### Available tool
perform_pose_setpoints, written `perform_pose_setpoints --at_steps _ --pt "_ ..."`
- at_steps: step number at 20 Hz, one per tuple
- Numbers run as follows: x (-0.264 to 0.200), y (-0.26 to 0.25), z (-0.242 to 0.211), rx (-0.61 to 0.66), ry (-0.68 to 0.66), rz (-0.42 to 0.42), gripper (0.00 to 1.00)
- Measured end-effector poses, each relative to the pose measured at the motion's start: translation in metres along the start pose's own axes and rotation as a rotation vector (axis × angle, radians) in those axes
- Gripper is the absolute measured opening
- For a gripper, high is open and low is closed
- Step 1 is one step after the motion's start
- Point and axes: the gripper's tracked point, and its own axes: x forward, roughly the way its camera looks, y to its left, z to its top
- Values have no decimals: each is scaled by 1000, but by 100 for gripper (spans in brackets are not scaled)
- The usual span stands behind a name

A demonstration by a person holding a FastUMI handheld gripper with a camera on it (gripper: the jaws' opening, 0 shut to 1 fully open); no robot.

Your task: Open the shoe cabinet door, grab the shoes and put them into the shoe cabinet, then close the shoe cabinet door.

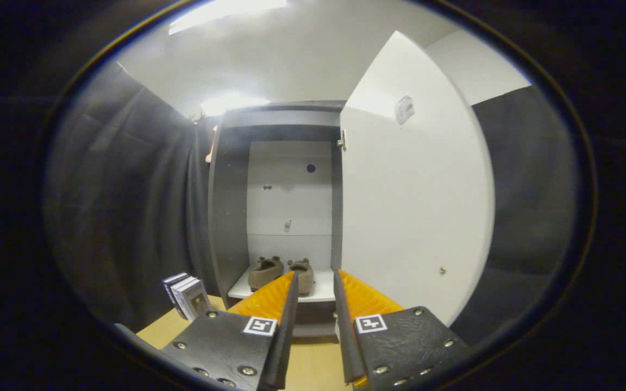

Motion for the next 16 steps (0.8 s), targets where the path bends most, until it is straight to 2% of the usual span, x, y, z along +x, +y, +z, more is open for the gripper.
perform_pose_setpoints --at_steps 7,13,16 --pt "-51 -72 14 10 -33 -71 43" --pt "-62 -129 18 9 -44 -147 47" --pt "-59 -152 15 19 -40 -180 59"
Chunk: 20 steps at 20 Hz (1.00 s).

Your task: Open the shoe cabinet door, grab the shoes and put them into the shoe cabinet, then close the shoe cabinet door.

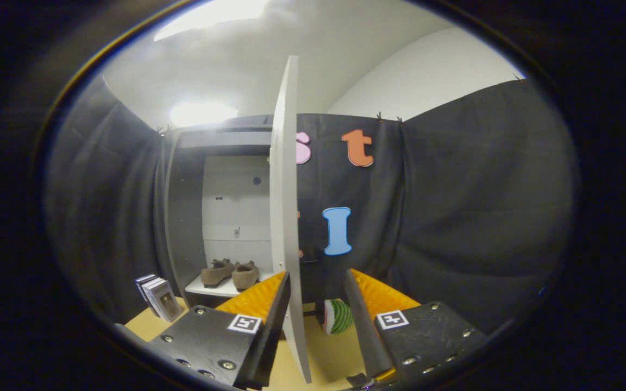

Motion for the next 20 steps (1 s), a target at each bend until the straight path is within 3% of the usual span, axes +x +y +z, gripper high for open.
perform_pose_setpoints --at_steps 7,15,20 --pt "16 -15 -8 28 28 10 80" --pt "13 -5 -10 64 35 59 80" --pt "15 23 -14 71 32 146 80"
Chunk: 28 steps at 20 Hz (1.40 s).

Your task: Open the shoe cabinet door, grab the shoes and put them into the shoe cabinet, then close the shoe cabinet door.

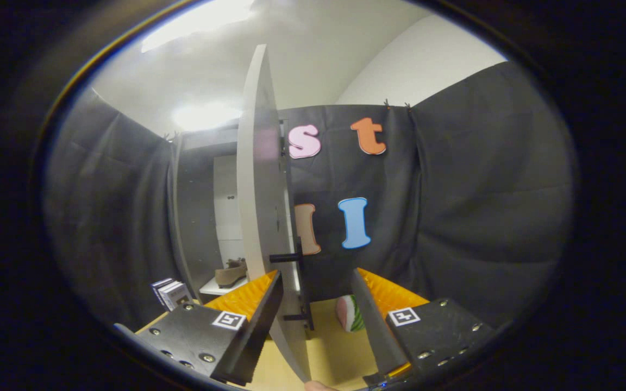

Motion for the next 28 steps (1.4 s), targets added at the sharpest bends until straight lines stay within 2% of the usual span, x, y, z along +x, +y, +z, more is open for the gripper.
perform_pose_setpoints --at_steps 10,18,24,28 --pt "13 131 -20 29 14 210 80" --pt "49 207 -55 40 115 274 81" --pt "73 242 -73 76 153 270 81" --pt "88 259 -78 86 160 270 88"
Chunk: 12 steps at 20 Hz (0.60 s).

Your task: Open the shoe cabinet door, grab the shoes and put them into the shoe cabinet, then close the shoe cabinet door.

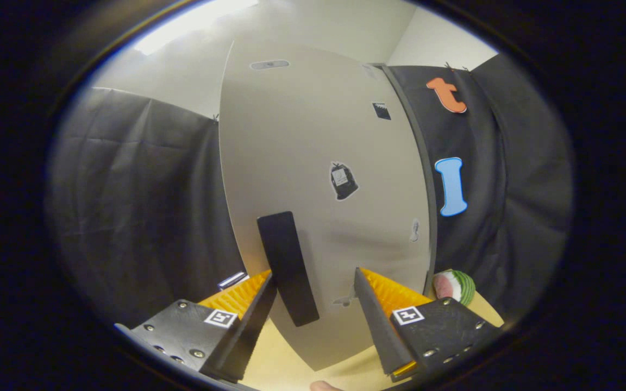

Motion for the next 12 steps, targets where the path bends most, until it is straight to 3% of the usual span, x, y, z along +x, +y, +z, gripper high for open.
perform_pose_setpoints --at_steps 4,7,12 --pt "12 5 -2 9 -14 -26 92" --pt "23 10 -2 -6 -19 -36 100" --pt "37 23 -6 -24 -22 -43 100"
